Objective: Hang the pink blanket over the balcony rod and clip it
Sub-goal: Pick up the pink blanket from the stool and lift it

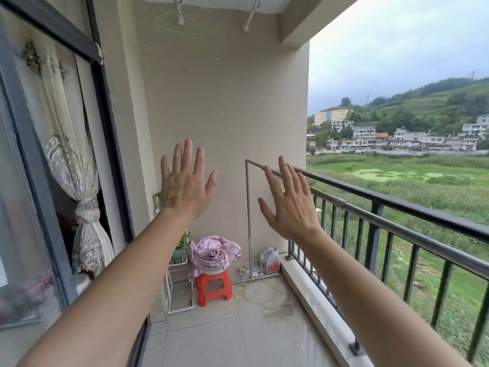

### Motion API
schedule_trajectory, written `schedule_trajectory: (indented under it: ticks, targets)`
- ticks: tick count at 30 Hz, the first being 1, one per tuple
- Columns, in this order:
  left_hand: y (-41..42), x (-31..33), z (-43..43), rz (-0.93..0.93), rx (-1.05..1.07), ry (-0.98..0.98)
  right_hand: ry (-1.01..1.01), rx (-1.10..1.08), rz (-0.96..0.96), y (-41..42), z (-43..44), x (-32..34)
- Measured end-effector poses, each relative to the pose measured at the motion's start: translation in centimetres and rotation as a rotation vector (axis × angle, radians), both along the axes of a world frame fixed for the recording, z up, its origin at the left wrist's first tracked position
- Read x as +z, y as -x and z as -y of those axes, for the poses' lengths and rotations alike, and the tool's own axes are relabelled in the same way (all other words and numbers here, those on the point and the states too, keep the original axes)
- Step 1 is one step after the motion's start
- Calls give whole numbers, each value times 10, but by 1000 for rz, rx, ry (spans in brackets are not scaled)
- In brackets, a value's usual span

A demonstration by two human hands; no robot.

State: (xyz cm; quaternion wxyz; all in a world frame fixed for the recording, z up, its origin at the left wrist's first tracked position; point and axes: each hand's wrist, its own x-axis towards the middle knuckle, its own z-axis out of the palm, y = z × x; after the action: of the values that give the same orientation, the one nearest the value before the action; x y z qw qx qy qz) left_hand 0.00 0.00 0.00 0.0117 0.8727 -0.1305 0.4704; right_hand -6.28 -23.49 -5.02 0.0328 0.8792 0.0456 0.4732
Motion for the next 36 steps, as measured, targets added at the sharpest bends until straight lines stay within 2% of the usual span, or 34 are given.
schedule_trajectory:
  ticks: [3, 8, 13, 17, 23, 31, 36]
  targets:
    - [-21, -21, 0, -25, -31, 73, -10, -26, -30, -25, 9, -18]
    - [-84, -68, -16, -29, -7, 15, -39, -38, -97, -95, 10, -56]
    - [-178, -118, -42, -132, 54, 20, -51, -25, -189, -197, -15, -97]
    - [-262, -156, -67, -259, 47, 11, -56, -25, -332, -289, -42, -138]
    - [-378, -183, -98, -393, 33, 81, -71, -59, -440, -405, -61, -158]
    - [-527, -251, -84, -560, 28, -1, -124, -92, -540, -552, -30, -210]
    - [-647, -286, -50, -653, 34, -30, -190, -69, -588, -676, 0, -246]
